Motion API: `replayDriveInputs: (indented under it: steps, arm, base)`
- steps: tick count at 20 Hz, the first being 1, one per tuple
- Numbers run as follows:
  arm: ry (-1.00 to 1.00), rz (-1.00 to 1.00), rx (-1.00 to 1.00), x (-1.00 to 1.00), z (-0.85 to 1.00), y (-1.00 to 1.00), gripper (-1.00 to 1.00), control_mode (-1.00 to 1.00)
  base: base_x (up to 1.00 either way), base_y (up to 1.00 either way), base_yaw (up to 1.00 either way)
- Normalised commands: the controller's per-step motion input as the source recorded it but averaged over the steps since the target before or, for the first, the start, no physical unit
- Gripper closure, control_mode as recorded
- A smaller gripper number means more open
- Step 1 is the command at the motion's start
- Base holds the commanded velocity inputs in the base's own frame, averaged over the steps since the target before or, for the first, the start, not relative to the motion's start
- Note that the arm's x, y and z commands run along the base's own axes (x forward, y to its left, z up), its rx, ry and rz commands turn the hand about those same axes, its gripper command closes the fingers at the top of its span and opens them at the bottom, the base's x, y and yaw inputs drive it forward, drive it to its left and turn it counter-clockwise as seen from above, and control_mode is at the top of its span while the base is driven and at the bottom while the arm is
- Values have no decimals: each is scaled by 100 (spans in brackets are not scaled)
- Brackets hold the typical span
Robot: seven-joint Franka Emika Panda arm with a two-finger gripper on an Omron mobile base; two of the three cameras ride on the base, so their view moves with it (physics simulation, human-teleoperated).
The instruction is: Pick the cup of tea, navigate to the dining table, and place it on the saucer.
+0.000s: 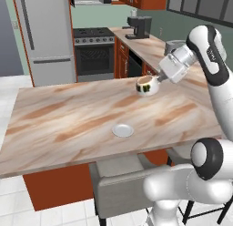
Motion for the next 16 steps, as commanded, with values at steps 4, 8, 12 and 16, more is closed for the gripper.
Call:
replayDriveInputs:
  steps: [4,8,12,16]
  arm:
    - [-4,1,-12,-5,-97,11,100,-100]
    - [-13,0,-7,-12,-100,10,100,-100]
    - [-19,0,0,0,-55,14,100,-100]
    - [-8,-2,0,5,-41,12,100,-100]
  base:
    - [0,0,0]
    - [0,0,0]
    - [0,0,0]
    - [0,0,0]
